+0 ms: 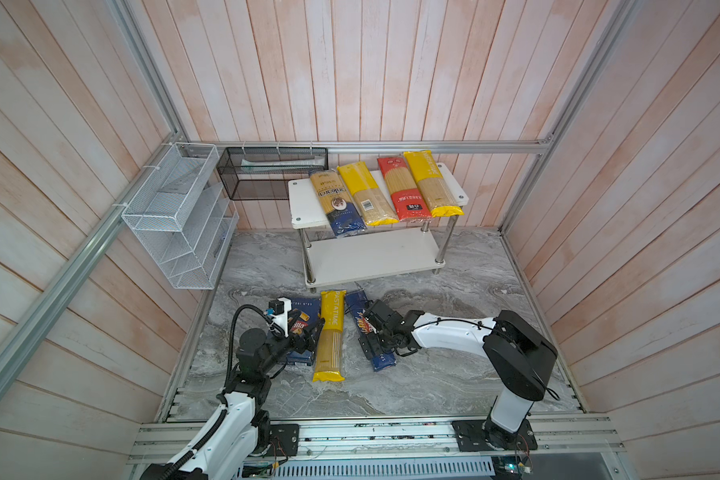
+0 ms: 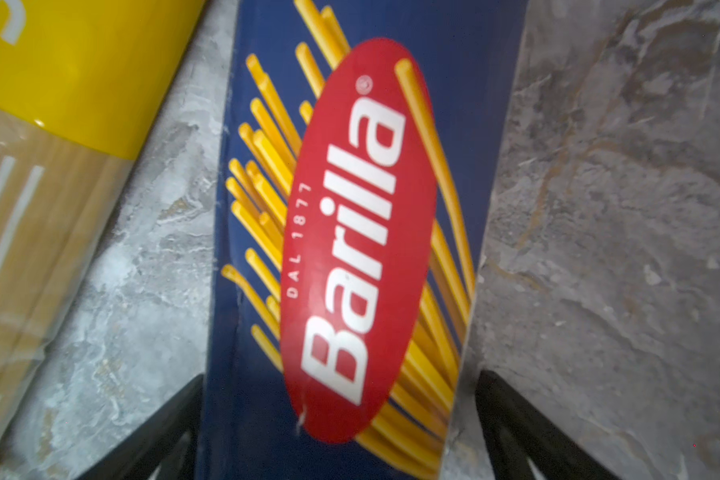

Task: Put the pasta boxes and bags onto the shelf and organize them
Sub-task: 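Close the right gripper on the Barilla spaghetti box and pull it, then lift the blue Barilla spaghetti box and carry it toward the lower shelf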

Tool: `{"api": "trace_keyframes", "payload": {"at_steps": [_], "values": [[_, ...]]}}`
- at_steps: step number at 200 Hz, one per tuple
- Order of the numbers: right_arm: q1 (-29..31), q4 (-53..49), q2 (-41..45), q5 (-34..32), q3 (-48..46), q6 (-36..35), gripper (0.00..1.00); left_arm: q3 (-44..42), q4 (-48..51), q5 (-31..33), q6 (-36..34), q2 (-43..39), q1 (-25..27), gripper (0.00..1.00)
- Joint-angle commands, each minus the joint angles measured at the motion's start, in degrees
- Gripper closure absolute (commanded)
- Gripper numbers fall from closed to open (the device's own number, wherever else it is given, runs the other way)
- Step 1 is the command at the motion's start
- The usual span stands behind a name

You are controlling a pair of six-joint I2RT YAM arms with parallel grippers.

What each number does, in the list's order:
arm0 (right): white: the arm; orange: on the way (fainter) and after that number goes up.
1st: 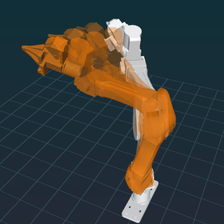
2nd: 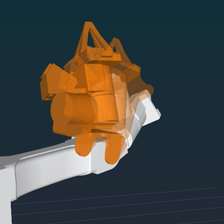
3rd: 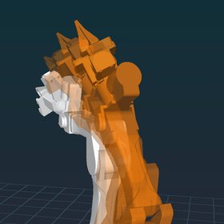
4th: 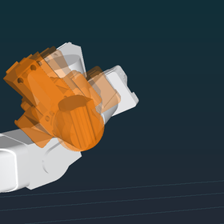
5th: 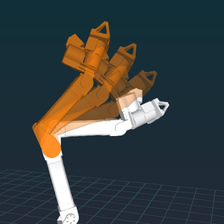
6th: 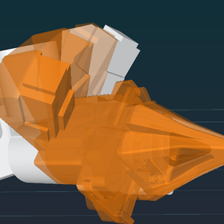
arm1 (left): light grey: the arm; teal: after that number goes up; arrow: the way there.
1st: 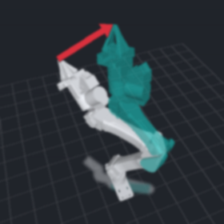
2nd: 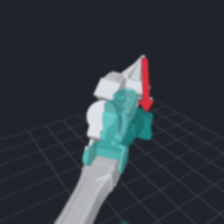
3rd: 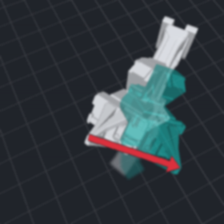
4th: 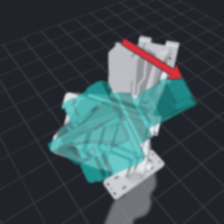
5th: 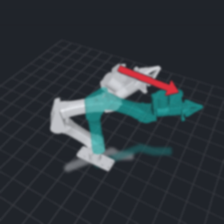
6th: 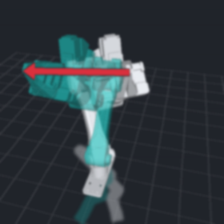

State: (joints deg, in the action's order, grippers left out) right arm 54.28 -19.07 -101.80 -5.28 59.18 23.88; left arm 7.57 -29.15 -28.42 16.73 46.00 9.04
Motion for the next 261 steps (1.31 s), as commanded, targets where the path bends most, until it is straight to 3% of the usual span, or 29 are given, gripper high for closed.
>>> {"api": "trace_keyframes", "payload": {"at_steps": [1, 52, 83, 123, 145, 173, 212, 231, 261], "values": [[0.5, 0.1, -1.3, -1.7, 0.7, 2.3, 0.02, 0.0, 0.1, 0.3, -0.6, 0.8, 0.1, 0.0], [2.5, -0.8, -4.7, -5.3, 1.6, 2.1, 0.05, -0.1, 0.1, 0.5, -0.5, 0.6, 0.1, 0.0], [2.5, 0.3, -5.3, -3.5, 0.8, 1.7, 0.14, -0.1, 0.2, 0.4, -0.5, 0.5, 0.2, 0.0], [2.3, 2.1, -1.6, -3.4, -1.4, 1.5, 0.32, -0.1, 0.2, 0.6, -0.5, 0.3, 0.2, 0.0], [2.3, 1.9, -0.4, -3.2, -1.5, 1.4, 0.62, -0.2, 0.7, 0.9, -0.3, 0.3, 0.1, 0.0], [2.4, 1.0, 1.2, -4.2, -0.4, 1.4, 0.63, -0.1, 1.1, 0.9, -0.4, -0.4, 0.2, 0.0], [2.2, -0.3, 3.9, -6.1, 0.6, 0.1, 0.72, -0.5, 1.8, 1.3, -0.2, -2.0, 0.1, 0.0], [2.2, -1.2, 5.5, -8.0, 0.7, 0.0, 0.83, -0.6, 1.7, 1.4, -0.2, -2.2, 0.2, 0.01], [1.8, -1.1, 8.1, -9.1, 0.0, 0.4, 0.91, -0.3, 1.6, 1.2, -0.2, -1.5, 0.2, 0.0]]}}
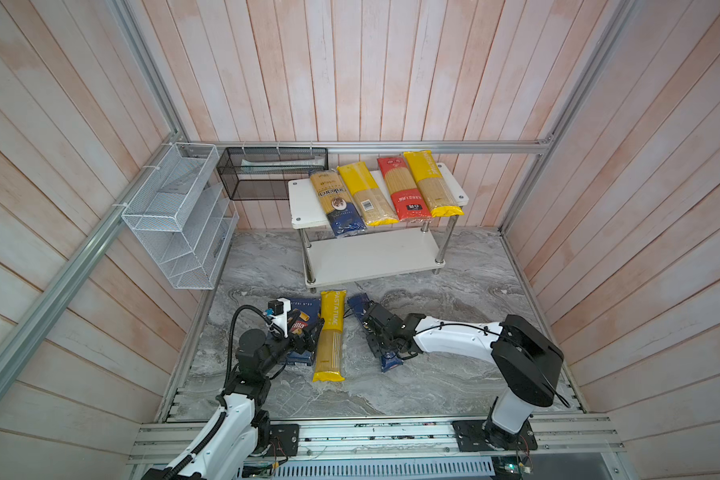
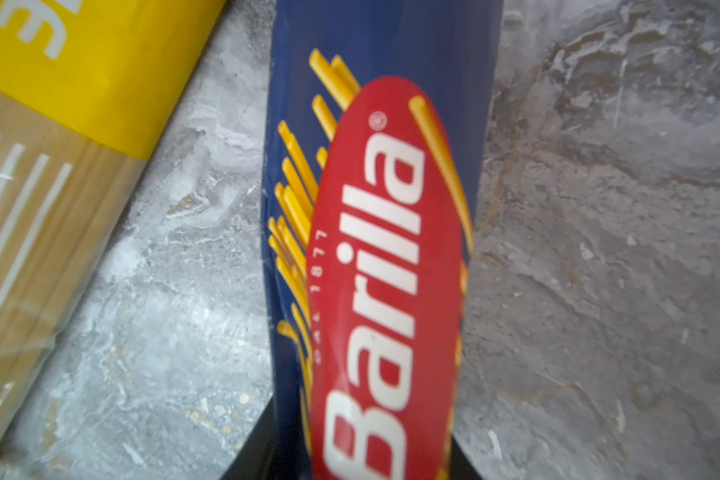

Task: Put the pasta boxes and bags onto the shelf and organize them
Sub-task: 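Lift the blue Barilla spaghetti box and carry it toward the lower shelf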

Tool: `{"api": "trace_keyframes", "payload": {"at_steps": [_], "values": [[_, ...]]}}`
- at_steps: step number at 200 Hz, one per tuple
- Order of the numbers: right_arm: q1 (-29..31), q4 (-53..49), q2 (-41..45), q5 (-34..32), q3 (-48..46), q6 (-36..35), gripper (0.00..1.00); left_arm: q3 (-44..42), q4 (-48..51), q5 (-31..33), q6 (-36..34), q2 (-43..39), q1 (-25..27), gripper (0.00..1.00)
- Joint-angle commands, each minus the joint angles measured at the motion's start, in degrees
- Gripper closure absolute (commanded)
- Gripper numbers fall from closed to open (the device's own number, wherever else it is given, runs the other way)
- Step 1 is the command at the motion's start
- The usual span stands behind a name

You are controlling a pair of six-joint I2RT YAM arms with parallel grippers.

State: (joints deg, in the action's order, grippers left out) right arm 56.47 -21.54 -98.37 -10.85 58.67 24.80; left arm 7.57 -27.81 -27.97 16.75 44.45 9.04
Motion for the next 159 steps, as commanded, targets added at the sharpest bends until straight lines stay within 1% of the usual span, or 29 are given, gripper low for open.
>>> {"api": "trace_keyframes", "payload": {"at_steps": [1, 31, 42, 70, 90, 121, 159], "values": [[-0.4, 1.3, 4.7, -3.6, 0.5, -0.5, 0.91, -0.3, 0.2, 0.7, -0.2, 0.1, 0.2, 0.0], [-1.4, -1.0, 6.2, -3.6, 1.9, -1.2, 0.93, -0.2, 0.3, 0.6, -0.2, 0.2, 0.1, 0.0], [-2.2, -1.9, 6.7, -2.9, 2.7, -2.0, 0.96, -0.2, 0.5, 0.7, -0.3, 0.2, 0.1, 0.0], [-5.2, -3.5, 9.0, -1.7, 4.0, -2.8, 0.97, -0.5, 0.2, 0.9, -0.2, 0.3, 0.2, 0.0], [-7.9, -4.4, 9.9, 0.3, 6.3, -4.3, 0.97, -0.5, -0.4, 1.0, -0.1, 0.9, 0.2, 0.0], [-10.1, -5.7, 10.2, -1.6, 9.4, -7.4, 0.99, -0.1, -0.8, 0.8, -0.1, 2.4, 0.1, 0.0], [-15.1, -4.5, 9.6, -0.1, 12.3, -10.4, 0.99, -0.2, -0.8, 0.9, -0.2, 2.1, 0.2, 0.0]]}}
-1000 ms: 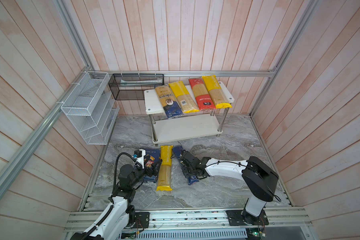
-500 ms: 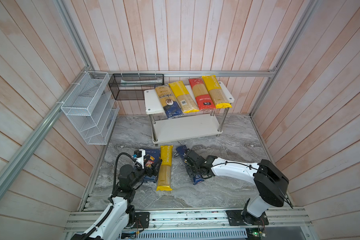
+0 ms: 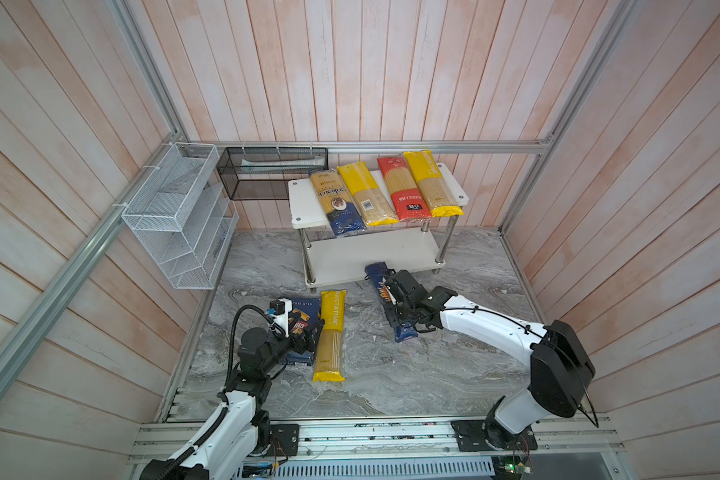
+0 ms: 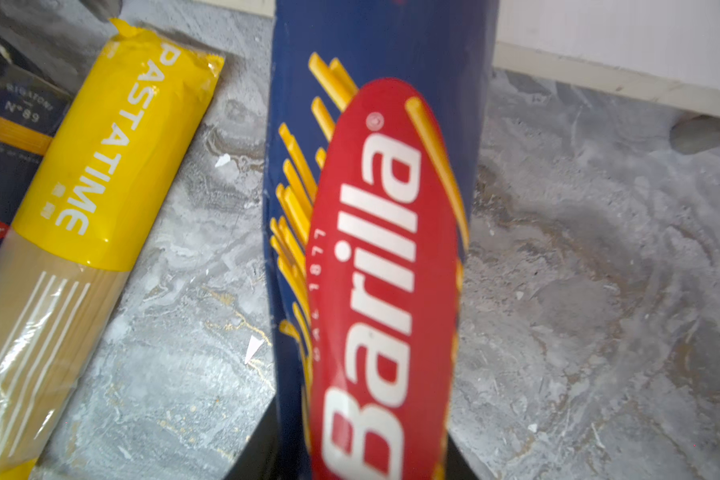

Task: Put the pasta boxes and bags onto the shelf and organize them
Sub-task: 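Lift the blue Barilla spaghetti box and carry it toward the lower shelf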

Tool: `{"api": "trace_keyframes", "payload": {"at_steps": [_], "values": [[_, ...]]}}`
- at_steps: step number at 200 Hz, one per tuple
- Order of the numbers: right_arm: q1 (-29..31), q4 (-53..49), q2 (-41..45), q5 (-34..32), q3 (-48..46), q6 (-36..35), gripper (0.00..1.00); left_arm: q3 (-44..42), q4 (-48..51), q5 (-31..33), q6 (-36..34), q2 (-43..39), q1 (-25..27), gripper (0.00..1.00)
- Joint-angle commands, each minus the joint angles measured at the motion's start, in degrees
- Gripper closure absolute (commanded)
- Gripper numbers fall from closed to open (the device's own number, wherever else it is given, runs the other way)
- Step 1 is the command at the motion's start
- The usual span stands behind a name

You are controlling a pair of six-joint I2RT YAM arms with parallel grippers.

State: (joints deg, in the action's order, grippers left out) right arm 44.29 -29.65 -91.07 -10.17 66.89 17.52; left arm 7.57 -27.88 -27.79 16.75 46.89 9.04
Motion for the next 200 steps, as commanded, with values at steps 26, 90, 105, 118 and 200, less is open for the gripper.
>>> {"api": "trace_keyframes", "payload": {"at_steps": [26, 90, 105, 118, 200], "values": [[-5.8, 4.8, 2.0, -0.4, 5.3, -5.1, 1.0, -0.3, -0.7, 0.8, -0.1, -0.3, 0.2, 0.0], [-11.6, 9.5, 1.2, 2.0, 3.6, -7.5, 1.0, -0.1, -1.7, 0.9, -0.2, 0.6, 0.1, 0.0], [-12.7, 11.4, 1.2, 3.3, 2.0, -7.7, 1.0, 0.1, -1.7, 0.9, -0.2, 1.0, 0.2, 0.0], [-13.6, 12.5, 0.8, 3.9, 1.4, -7.9, 1.0, 0.2, -1.7, 0.8, -0.1, 1.3, 0.2, 0.0], [-18.4, 15.6, -7.7, 7.7, 7.8, -10.6, 1.0, -0.9, -1.3, 0.9, -0.2, -1.3, 0.2, 0.0]]}}
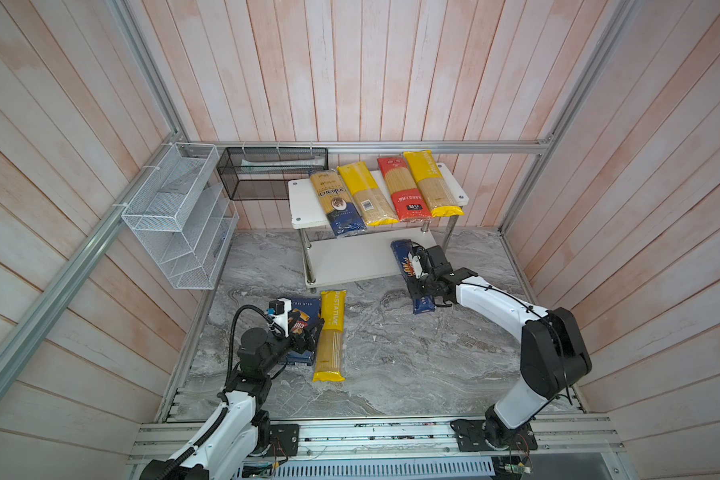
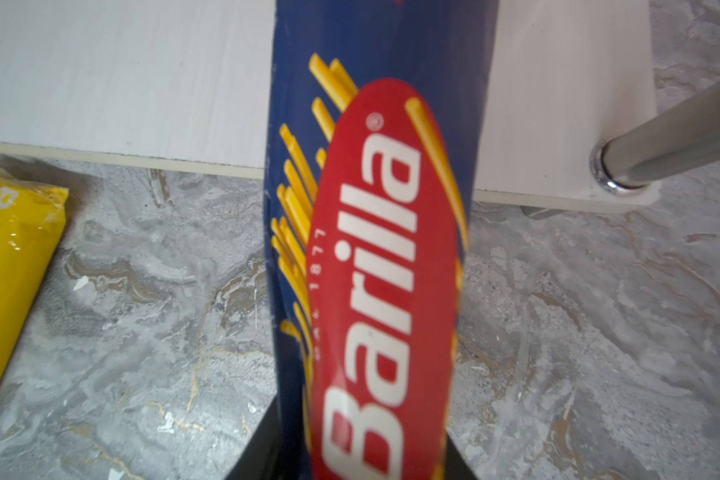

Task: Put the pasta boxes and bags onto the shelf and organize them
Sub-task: 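Lift the blue Barilla spaghetti box and carry it toward the lower shelf, then lower the Barilla box onto the lower shelf and open the right gripper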

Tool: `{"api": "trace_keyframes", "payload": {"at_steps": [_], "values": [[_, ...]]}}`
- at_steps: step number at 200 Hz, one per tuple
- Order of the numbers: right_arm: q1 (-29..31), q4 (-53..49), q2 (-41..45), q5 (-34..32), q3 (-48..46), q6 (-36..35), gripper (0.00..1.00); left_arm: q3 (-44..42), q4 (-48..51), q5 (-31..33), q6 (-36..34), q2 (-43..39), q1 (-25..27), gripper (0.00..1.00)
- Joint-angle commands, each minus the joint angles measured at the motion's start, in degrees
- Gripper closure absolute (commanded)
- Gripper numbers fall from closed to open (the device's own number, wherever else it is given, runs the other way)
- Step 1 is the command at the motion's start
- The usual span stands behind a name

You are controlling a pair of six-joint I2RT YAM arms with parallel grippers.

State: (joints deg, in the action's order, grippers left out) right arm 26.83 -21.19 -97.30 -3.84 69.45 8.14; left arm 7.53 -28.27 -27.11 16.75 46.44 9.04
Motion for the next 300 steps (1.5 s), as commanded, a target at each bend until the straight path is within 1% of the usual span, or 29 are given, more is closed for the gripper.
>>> {"api": "trace_keyframes", "payload": {"at_steps": [1, 32, 59, 130, 151, 167, 190, 197, 208, 226, 233, 242, 261, 280, 300], "values": [[-1.0, 7.2, -1.6, 1.4, 5.4, -1.2, 1.0, -0.8, -0.9, 0.2, -0.2, -0.8, 0.2, 0.0], [-1.5, 7.0, -4.3, 1.3, 8.6, -1.2, 1.0, -0.5, -0.9, -0.1, -0.2, -0.4, 0.2, 0.0], [-2.3, 6.8, -6.7, -0.1, 11.6, -1.5, 1.0, -0.5, -0.8, -0.2, -0.3, -0.5, 0.2, 0.0], [-5.3, 4.8, -15.0, 0.6, 21.3, -3.3, 1.0, -0.6, -0.9, -0.1, -0.3, -0.4, 0.2, 0.0], [-5.6, 3.5, -17.3, -0.8, 24.1, -4.5, 0.99, -0.5, -0.9, -0.1, -0.3, -0.1, 0.2, 0.0], [-5.9, 3.2, -18.4, -1.6, 25.0, -5.5, 0.98, -0.4, -0.9, -0.3, -0.2, 0.0, 0.2, 0.0], [-6.8, 2.8, -19.3, -1.9, 25.8, -4.9, 0.98, -0.5, -1.5, -1.5, -0.7, 0.3, 0.2, 0.0], [-7.1, 3.0, -19.4, -1.7, 25.7, -4.5, 0.95, -0.4, -1.5, -1.3, -0.6, 0.4, 0.2, 0.0], [-7.5, 3.3, -19.5, -1.6, 25.4, -4.0, 0.88, -0.5, -1.5, -1.0, -0.5, 0.6, 0.2, 0.0], [-7.9, 3.5, -19.6, -1.1, 25.0, -3.7, 0.85, -0.4, -1.6, -0.8, -0.4, 0.8, 0.2, 0.0], [-8.0, 3.3, -19.6, -1.2, 25.1, -3.6, 0.8, -0.4, -1.6, -0.7, -0.5, 0.8, 0.2, 0.0], [-8.0, 2.9, -19.4, -1.3, 24.9, -3.6, 0.69, -0.4, -1.6, -0.9, -0.4, 0.9, 0.2, 0.0], [-8.3, 2.8, -18.5, -1.2, 23.9, -3.4, 0.65, -0.4, -1.6, -0.8, -0.4, 0.9, 0.3, 0.0], [-8.4, 3.5, -17.1, -1.1, 22.2, -2.9, 0.53, -0.4, -1.6, -1.0, -0.5, 1.0, 0.2, 0.0], [-8.5, 4.2, -15.9, -0.9, 20.5, -2.3, 0.46, -0.3, -1.6, -1.2, -0.6, 1.1, 0.2, 0.0]]}}
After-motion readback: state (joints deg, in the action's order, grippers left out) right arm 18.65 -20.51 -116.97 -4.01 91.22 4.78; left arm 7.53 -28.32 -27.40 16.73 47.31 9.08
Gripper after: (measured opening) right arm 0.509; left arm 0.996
